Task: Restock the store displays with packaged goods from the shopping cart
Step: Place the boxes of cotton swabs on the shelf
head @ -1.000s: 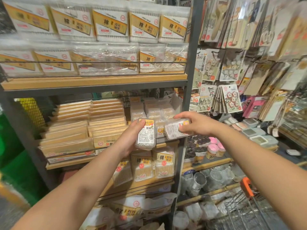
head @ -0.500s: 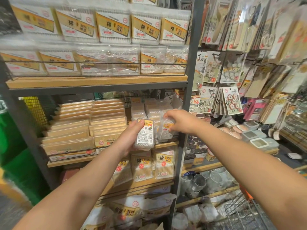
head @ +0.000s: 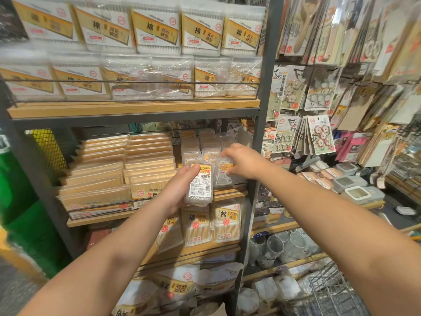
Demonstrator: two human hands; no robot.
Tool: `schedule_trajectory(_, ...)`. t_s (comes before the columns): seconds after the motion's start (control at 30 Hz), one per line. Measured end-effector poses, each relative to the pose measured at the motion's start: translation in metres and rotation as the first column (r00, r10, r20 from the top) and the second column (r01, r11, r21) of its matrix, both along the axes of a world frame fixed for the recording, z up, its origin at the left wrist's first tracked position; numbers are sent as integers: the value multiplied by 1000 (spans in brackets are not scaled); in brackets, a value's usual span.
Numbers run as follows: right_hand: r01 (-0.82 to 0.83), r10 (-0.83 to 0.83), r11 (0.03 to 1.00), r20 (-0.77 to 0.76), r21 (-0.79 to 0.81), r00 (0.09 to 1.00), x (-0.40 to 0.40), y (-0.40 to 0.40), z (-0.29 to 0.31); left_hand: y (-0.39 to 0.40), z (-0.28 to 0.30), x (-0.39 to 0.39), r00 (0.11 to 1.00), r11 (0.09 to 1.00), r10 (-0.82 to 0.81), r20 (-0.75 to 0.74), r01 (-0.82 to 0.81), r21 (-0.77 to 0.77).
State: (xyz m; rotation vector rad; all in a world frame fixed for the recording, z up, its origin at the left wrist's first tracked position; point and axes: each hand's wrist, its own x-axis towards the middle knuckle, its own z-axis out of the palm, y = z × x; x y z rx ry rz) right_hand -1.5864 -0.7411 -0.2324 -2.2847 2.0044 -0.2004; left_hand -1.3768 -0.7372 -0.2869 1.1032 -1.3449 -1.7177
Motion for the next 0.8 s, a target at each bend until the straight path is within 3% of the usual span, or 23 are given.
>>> schedule_trajectory(0.2,-8,8,1000,-99,-3,995,4,-6,-8,-11,-9,-1,1000,1000,5,-17,-5,-12)
schedule_trajectory(0.57,-43,41,998,44,50,998,0,-1,-28,-5,-4,-1,999,997,-15,-49,19,76)
schedule_trajectory(0.63,-36,32,999,130,29,991,-4,3,-22,-4,-4,-3,998,996,-21,-58,26,80)
schedule_trajectory(0.7,12,-11,1000,310,0,951,-8,9,-10,-3,-3,-6,998,996,-34,-60,38,78)
schedule_trajectory(0.8,-53,-19,993,595,103,804,-11,18,8,-1,2,-11,995,994,-67,-68,72,78)
